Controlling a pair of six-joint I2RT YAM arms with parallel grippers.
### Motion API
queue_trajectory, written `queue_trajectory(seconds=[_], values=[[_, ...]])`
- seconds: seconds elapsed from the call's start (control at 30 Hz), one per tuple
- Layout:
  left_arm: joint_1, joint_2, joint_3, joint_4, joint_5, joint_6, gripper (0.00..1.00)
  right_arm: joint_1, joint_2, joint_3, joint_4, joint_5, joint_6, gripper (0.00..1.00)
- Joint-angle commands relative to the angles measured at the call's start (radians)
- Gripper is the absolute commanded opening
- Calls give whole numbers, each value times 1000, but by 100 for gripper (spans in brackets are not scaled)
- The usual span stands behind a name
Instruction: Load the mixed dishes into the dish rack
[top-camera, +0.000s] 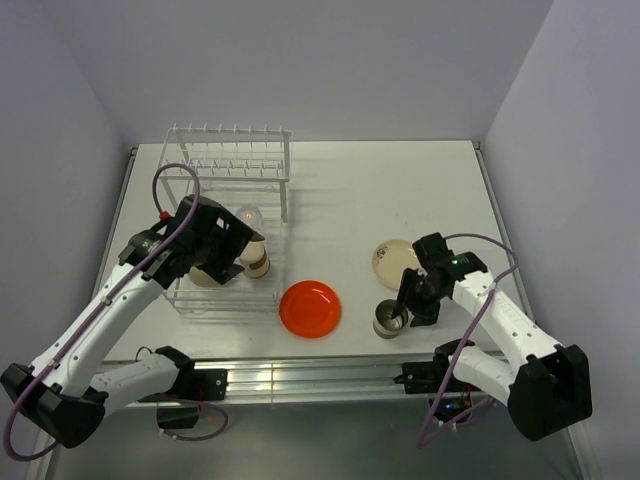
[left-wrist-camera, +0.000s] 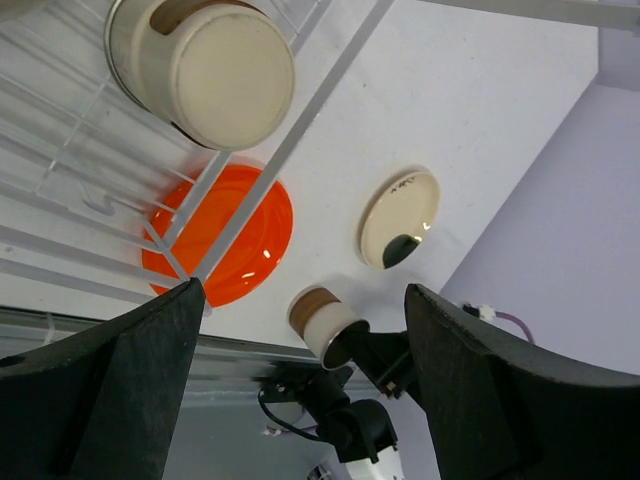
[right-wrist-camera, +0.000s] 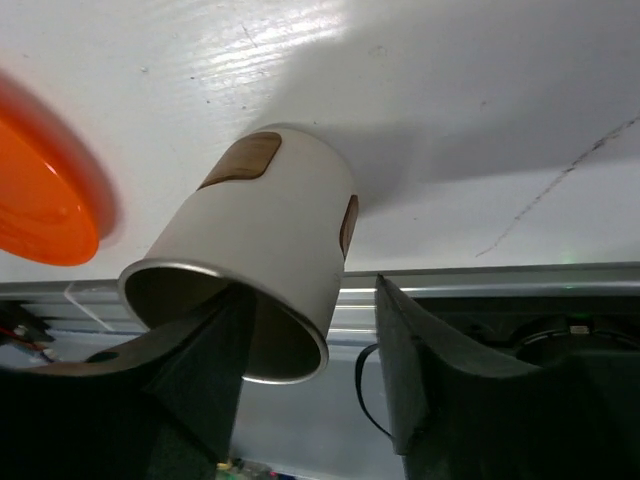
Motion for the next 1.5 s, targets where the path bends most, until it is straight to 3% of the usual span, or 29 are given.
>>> queue_trajectory(seconds=[0.0, 0.07, 0.1, 0.17, 0.2, 0.27, 0.43, 0.5, 0.57, 0.7, 0.83, 0.9, 1.13, 1.47], values=[[-5, -41, 48, 11, 28, -21, 87, 8, -3, -38, 65, -20, 21, 56], [-3, -56, 48, 20, 28, -22, 87, 10, 2, -54, 79, -33, 21, 46], [-5, -59, 48, 22, 28, -22, 87, 8, 3, -55, 82, -34, 21, 35], [-5, -67, 47, 37, 35, -19, 87, 8, 3, -41, 81, -37, 18, 22], [-5, -69, 47, 43, 42, -18, 87, 8, 3, -29, 78, -33, 14, 8], [-5, -67, 47, 63, 52, -12, 87, 8, -4, 25, 47, -7, 9, 0], [-5, -52, 30, 178, 143, 51, 84, 10, -17, 216, -65, 39, -19, 0], [-5, -38, 19, 293, 245, 86, 86, 8, -12, 277, -88, 10, -39, 0], [-3, -12, -10, 394, 330, 123, 87, 8, 6, 370, -116, -38, -54, 0], [-10, 23, -39, 594, 519, 140, 88, 8, 51, 475, -110, -291, -78, 0], [-8, 34, -21, 686, 566, 180, 89, 40, 74, 450, 37, -670, -4, 0], [-8, 36, -21, 711, 585, 192, 90, 62, 72, 438, 102, -743, 61, 0], [-16, 28, -85, 935, 721, 162, 92, 117, 89, 456, 291, -895, 194, 0], [-37, 25, -145, 1135, 842, 143, 92, 152, 152, 522, 389, -950, 294, 0]])
